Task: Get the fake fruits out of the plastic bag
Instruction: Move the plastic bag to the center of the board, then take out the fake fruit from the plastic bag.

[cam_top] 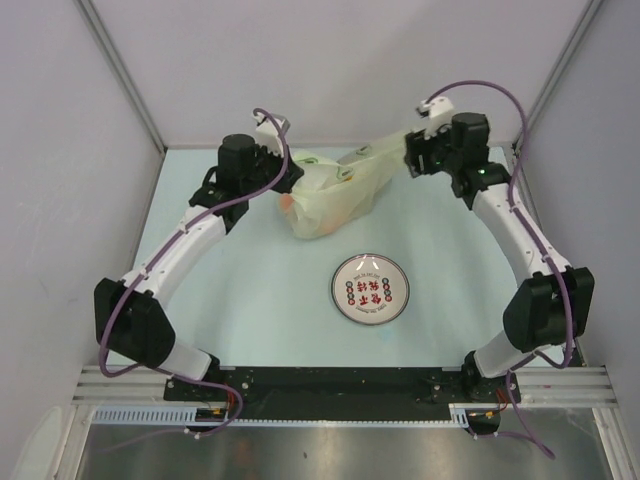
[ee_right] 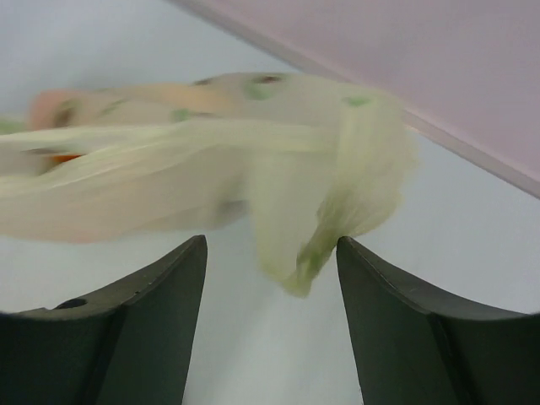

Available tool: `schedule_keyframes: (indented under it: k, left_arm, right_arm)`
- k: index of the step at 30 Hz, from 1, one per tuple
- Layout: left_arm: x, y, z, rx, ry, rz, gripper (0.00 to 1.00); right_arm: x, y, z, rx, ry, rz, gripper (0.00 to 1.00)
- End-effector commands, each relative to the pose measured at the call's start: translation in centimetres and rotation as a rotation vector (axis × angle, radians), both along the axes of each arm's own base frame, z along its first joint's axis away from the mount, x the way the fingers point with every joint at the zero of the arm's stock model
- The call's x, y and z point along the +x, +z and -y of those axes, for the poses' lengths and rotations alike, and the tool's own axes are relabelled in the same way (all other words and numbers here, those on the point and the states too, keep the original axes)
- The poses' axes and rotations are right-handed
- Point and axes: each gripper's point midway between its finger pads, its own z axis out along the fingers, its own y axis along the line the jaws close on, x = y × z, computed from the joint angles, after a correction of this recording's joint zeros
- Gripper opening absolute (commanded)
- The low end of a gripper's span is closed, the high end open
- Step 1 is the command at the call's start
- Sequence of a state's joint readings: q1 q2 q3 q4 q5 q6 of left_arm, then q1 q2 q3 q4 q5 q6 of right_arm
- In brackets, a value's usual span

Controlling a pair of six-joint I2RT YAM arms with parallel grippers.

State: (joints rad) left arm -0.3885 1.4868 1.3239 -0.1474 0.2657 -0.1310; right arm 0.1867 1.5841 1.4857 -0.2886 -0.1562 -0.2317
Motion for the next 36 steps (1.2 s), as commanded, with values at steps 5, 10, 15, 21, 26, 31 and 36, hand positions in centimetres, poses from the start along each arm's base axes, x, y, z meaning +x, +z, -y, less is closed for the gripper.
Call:
schedule_keyframes:
  k: [5, 10, 15, 21, 26, 31, 36]
  left_arm:
    - [-3.1, 2.0, -0.4, -0.055, -0.024, 0.016, 0.00]
    - [-3.8, 1.9, -0.9, -0.055, -0.015, 0.019, 0.00]
    - [-4.0, 1.7, -1.0, -0.056, -0.012, 0.022, 0.00]
    - [-3.5, 1.5, -1.0, -0.068, 0.006, 0.014, 0.00]
    - [-2.9, 1.8, -1.0, -0.092, 0.040, -0.003, 0.02]
    - [-3.3, -0.2, -1.6, -0.070, 0.065, -0.037, 0.06]
    - [-4.3, -2.8, -2.5, -0.028, 0.083, -0.087, 0.01]
  right_arm:
    - [-4.7, -0.8, -13.4, 0.087, 0.402, -0.009, 0.63]
    - [-3.6, 0.5, -15.3, 0.108, 0.409, 0.083, 0.57]
    - [-2.9, -2.3, -16.8, 0.098, 0.404, 0.037, 0.53]
    - [-3.7, -10.2, -17.0, -0.002, 0.384, -0.124, 0.45]
    - [-8.9, -14.6, -14.8, -0.053, 0.421, -0.282, 0.42]
    - [-10.2, -12.0, -14.2, 0.016, 0.418, -0.250, 0.42]
    - [-8.2, -6.7, -15.7, 0.100, 0.436, -0.126, 0.40]
